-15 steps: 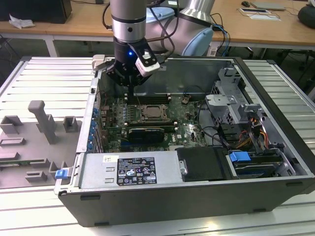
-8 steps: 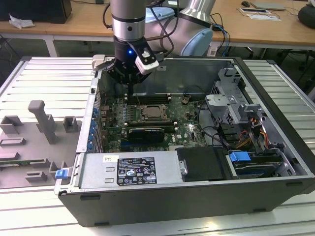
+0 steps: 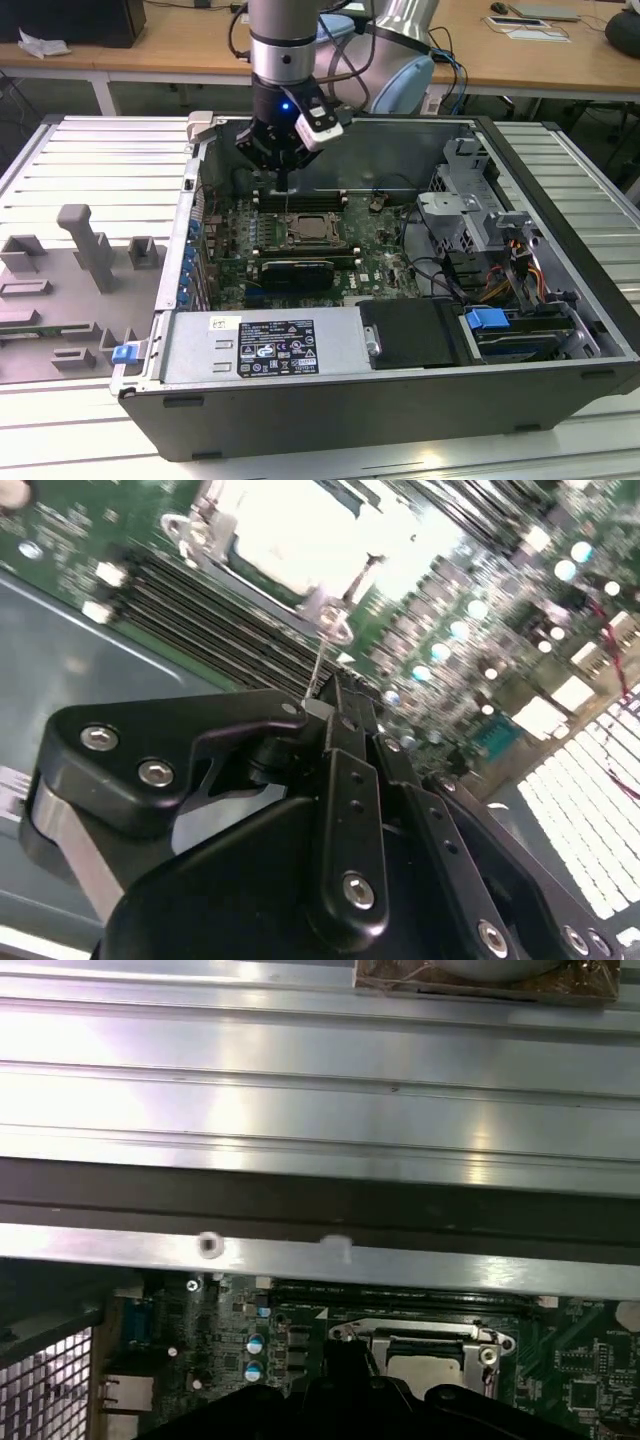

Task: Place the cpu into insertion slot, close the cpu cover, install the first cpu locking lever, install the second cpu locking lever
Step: 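Install the first cpu locking lever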

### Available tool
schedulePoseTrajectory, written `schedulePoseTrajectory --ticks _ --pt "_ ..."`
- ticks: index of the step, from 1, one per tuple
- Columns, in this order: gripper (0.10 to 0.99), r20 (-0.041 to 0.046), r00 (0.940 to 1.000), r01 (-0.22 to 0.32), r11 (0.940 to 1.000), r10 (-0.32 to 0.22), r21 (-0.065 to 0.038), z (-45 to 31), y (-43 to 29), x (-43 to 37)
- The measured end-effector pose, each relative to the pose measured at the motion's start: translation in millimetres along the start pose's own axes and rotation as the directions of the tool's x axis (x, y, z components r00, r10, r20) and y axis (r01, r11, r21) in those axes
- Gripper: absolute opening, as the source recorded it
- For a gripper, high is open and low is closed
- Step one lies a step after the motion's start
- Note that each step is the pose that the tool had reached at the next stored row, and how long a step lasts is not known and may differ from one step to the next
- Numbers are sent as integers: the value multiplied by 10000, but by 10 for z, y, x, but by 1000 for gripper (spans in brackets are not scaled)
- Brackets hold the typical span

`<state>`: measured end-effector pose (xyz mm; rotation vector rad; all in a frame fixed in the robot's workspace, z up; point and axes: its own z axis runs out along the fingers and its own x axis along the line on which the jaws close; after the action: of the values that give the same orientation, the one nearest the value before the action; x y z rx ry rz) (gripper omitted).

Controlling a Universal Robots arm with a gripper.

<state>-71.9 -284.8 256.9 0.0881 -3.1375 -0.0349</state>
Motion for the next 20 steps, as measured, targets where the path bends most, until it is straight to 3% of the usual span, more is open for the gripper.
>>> schedulePoseTrajectory --ticks 2,5,7,9,11,16,20 --pt "106 0 10000 1 10000 -1 0 6 -4 -80" --pt "106 -1 10000 2 10000 -2 0 25 -15 -266" --pt "106 2 10000 -4 10000 4 -27 39 -18 -305" --pt "106 16 10000 -25 9995 25 -314 47 -18 -307" --pt "106 28 10000 -29 9989 30 -471 54 -24 -307" --pt "106 91 9998 -147 9987 151 -498 100 -30 -309" --pt "106 97 9998 -187 9986 192 -497 207 -34 -334"
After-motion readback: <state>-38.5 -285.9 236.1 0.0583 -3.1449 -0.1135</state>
